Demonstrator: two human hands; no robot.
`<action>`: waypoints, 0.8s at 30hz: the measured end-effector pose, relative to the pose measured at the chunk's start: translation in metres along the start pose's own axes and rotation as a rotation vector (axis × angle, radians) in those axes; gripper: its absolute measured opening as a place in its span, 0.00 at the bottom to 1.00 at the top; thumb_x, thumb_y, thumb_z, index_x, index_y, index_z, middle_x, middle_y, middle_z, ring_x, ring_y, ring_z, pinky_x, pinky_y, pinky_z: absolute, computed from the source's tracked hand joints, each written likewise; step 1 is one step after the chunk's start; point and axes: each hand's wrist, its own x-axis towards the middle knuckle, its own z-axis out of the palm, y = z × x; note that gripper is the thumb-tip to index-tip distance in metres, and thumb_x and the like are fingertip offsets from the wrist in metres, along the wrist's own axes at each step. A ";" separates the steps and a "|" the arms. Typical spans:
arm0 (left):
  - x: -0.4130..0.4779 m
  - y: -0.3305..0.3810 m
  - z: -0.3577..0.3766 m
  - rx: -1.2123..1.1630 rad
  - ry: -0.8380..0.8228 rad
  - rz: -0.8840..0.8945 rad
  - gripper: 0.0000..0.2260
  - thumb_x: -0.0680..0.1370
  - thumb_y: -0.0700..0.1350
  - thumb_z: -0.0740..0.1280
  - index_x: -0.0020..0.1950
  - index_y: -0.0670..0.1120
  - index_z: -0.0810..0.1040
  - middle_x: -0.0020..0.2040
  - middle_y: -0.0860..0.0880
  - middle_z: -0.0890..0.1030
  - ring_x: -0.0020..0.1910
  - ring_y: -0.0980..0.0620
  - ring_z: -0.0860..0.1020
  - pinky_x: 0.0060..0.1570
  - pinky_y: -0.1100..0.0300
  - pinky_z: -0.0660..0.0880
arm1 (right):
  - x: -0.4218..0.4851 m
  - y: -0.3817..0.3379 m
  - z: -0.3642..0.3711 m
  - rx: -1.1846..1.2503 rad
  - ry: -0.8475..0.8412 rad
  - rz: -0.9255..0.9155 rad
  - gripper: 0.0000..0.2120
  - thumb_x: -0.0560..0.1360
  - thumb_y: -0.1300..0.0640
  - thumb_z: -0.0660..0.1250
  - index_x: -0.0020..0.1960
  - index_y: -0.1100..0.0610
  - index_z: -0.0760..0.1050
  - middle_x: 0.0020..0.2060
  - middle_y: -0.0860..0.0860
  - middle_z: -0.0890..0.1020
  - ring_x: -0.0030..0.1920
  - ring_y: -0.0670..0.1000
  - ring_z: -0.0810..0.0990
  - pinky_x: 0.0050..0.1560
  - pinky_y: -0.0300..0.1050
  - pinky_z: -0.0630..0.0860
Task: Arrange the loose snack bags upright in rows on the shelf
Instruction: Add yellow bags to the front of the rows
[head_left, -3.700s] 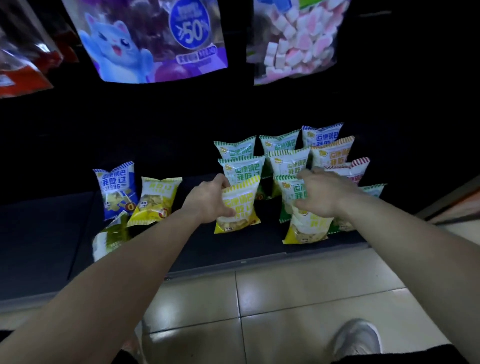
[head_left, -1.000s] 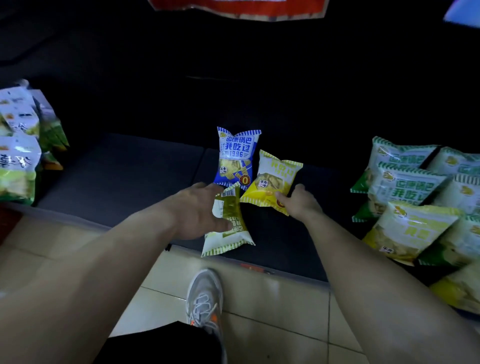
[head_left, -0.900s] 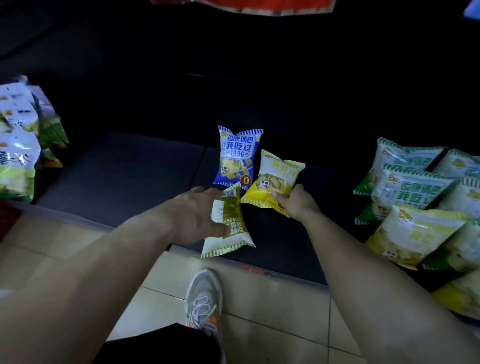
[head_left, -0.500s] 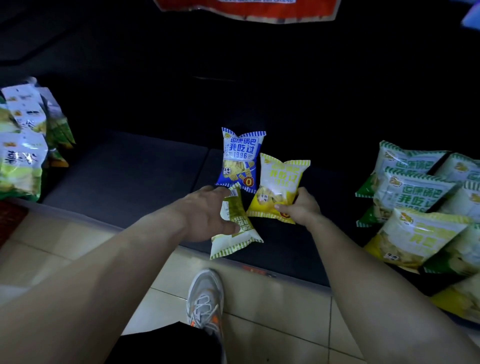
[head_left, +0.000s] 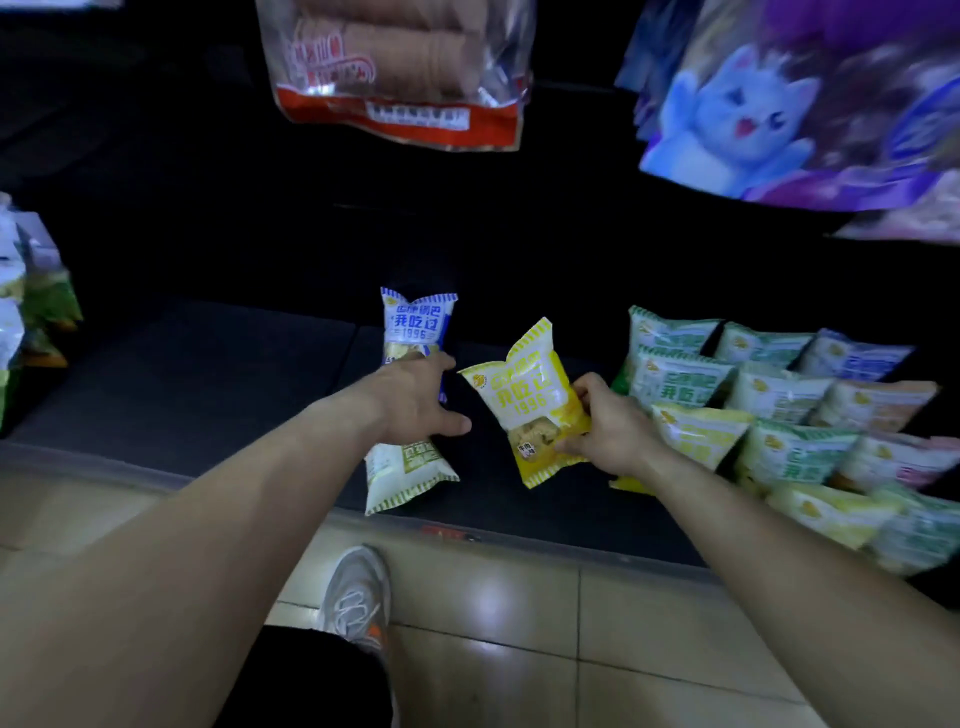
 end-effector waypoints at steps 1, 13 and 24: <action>-0.003 0.009 0.000 -0.010 0.029 0.024 0.40 0.73 0.59 0.72 0.79 0.50 0.58 0.74 0.45 0.67 0.71 0.46 0.68 0.67 0.53 0.68 | -0.016 0.001 -0.015 -0.036 0.004 -0.024 0.30 0.67 0.48 0.80 0.59 0.47 0.65 0.50 0.47 0.80 0.49 0.52 0.80 0.47 0.54 0.77; -0.037 0.126 0.048 -0.317 0.005 0.400 0.36 0.62 0.58 0.81 0.68 0.55 0.75 0.60 0.57 0.80 0.61 0.57 0.77 0.66 0.52 0.72 | -0.177 0.053 -0.097 0.061 0.015 -0.055 0.33 0.64 0.51 0.82 0.61 0.43 0.66 0.53 0.38 0.75 0.52 0.46 0.79 0.50 0.47 0.78; 0.003 0.198 0.092 -0.244 0.097 0.446 0.27 0.60 0.59 0.82 0.54 0.60 0.74 0.55 0.54 0.80 0.54 0.53 0.79 0.54 0.49 0.77 | -0.193 0.127 -0.119 -0.045 0.043 0.094 0.44 0.69 0.44 0.77 0.77 0.47 0.57 0.70 0.48 0.71 0.67 0.52 0.73 0.61 0.48 0.73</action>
